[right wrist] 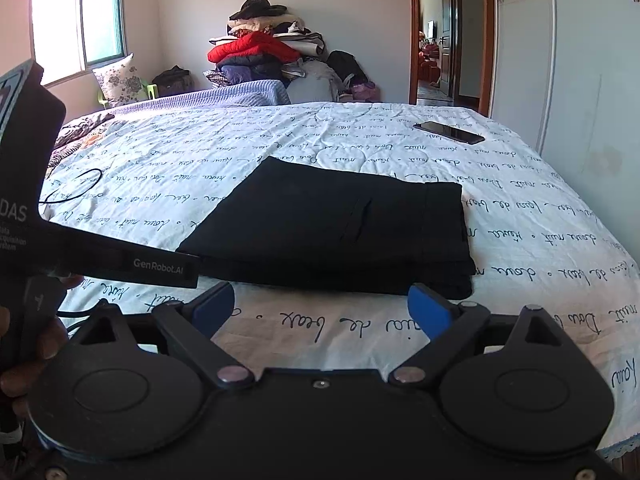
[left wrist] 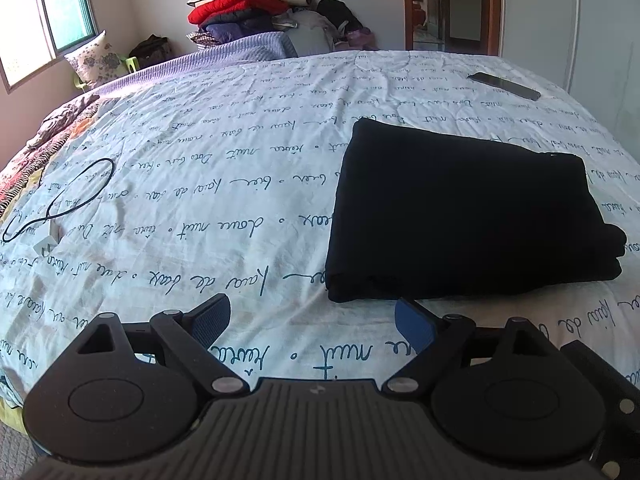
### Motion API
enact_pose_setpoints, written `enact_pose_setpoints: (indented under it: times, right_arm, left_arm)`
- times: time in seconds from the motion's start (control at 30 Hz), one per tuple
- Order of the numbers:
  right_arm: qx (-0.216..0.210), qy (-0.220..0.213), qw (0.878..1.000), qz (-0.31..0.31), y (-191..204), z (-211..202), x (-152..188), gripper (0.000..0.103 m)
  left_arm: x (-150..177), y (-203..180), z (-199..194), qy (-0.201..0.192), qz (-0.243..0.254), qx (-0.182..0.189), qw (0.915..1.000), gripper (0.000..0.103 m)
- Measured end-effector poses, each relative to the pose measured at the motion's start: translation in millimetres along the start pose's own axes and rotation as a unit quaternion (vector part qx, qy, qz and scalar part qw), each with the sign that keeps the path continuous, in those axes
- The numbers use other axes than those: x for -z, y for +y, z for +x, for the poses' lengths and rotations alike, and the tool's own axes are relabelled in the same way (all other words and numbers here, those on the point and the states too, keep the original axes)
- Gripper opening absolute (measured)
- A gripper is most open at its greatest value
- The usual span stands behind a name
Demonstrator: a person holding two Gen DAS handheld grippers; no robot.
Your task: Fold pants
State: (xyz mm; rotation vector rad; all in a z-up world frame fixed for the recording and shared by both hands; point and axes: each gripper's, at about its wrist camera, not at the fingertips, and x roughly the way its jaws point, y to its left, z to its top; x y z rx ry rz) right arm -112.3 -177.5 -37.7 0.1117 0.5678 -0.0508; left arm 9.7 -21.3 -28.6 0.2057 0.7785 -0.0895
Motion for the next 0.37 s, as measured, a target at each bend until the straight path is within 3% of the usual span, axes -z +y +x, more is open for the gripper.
enact_pose_setpoints:
  times: [0.37]
  right_arm:
    - [0.001, 0.005, 1.000, 0.003, -1.8, 4.1, 0.0, 0.095]
  left_arm:
    - [-3.0, 5.3, -1.7, -0.013, -0.011, -0.004, 0.9998, 0.091]
